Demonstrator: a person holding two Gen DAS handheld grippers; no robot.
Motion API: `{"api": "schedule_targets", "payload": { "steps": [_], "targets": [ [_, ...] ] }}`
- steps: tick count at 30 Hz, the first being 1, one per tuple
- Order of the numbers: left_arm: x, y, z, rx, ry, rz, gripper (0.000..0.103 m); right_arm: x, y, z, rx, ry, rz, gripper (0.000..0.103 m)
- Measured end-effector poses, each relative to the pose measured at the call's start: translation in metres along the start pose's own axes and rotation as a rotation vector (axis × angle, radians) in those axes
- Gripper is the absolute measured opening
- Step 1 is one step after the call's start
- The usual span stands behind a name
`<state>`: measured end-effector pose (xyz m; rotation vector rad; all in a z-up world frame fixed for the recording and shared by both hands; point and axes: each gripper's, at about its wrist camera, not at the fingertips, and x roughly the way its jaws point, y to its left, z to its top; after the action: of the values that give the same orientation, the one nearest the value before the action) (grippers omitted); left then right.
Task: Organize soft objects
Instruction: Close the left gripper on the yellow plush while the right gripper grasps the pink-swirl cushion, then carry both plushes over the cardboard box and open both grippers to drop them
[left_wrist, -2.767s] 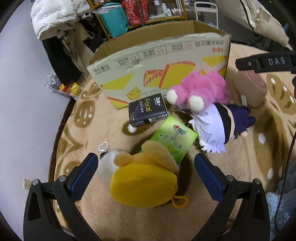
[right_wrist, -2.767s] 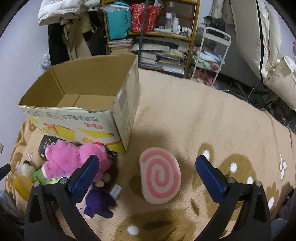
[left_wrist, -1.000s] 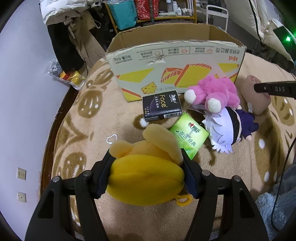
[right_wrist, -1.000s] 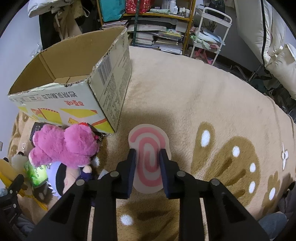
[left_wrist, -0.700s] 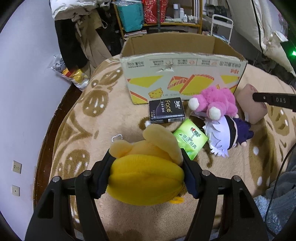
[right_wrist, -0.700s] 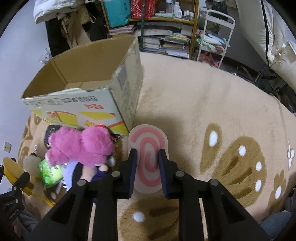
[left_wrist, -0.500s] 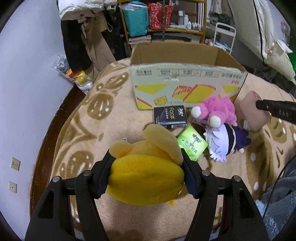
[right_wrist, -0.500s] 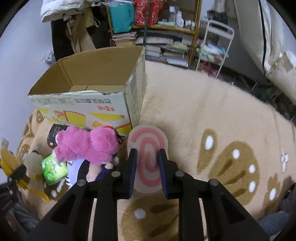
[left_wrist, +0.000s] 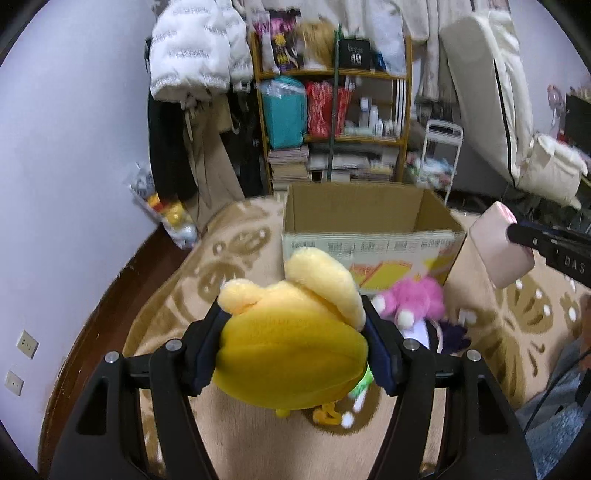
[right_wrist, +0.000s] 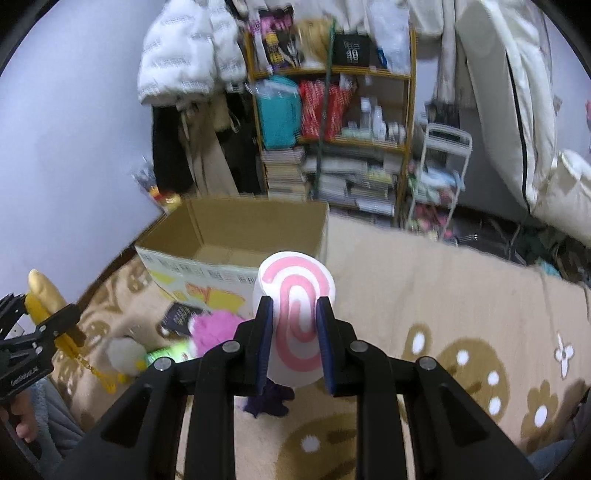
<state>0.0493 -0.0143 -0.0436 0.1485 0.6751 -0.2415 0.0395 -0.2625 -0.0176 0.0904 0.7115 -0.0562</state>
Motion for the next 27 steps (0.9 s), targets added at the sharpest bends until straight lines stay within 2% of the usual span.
{"api": "schedule_targets", "payload": {
  "steps": [4,10,13,19,27],
  "targets": [
    [-0.010,0.003,0.017,-0.028,-0.074,0.002,0.066,-0.012,0.005,0.007,0.006,-0.046,0.011,0.024],
    [-0.019,0.001,0.050,0.020,-0.185,0.038,0.067,-0.020,0.000,0.029,0.007,-0.104,0.034,0.024],
    [-0.023,0.001,0.072,0.028,-0.234,0.024,0.067,-0.023,-0.003,0.045,0.002,-0.148,0.026,0.024],
    [-0.015,-0.005,0.110,0.071,-0.299,0.027,0.067,-0.011,-0.006,0.075,0.011,-0.190,-0.004,0.024],
    [0.011,-0.015,0.131,0.103,-0.341,0.007,0.067,0.008,-0.004,0.097,0.027,-0.211,-0.010,0.024]
  ]
}}
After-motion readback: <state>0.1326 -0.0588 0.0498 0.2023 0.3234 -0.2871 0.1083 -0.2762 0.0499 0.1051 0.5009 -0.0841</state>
